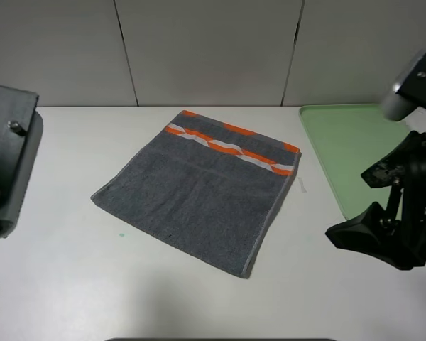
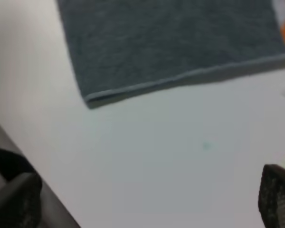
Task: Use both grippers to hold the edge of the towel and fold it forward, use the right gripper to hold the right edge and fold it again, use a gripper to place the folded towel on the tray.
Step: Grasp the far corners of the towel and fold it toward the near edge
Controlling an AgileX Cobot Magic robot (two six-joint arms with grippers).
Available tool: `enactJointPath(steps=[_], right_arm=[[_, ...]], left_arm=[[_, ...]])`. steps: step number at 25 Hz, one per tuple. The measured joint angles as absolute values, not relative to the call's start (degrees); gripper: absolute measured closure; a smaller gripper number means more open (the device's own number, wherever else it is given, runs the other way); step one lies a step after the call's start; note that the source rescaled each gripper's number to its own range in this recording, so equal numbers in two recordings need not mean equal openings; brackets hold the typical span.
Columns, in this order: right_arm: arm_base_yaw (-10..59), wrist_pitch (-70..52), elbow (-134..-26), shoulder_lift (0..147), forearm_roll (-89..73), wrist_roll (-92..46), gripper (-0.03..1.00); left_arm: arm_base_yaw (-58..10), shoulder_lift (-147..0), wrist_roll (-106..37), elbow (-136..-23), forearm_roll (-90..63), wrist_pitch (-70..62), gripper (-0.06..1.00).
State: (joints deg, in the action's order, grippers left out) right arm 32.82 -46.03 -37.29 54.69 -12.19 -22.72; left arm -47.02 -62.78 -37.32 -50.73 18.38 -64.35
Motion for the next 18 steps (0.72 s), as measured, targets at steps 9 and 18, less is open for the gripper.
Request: enactJointPath(steps=[9, 18], right_arm=[[42.8, -40.7, -37.3, 61.5, -10.0, -22.9, -0.03], [43.4, -40.4, -43.7, 71.6, -7.8, -21.7, -0.03]], left_arm=[[-36.5, -63.4, -46.4, -49.1, 16.3, -56.4, 0.15], [-27.4, -67.3, -54.4, -36.3, 16.3, -43.9, 0.15]])
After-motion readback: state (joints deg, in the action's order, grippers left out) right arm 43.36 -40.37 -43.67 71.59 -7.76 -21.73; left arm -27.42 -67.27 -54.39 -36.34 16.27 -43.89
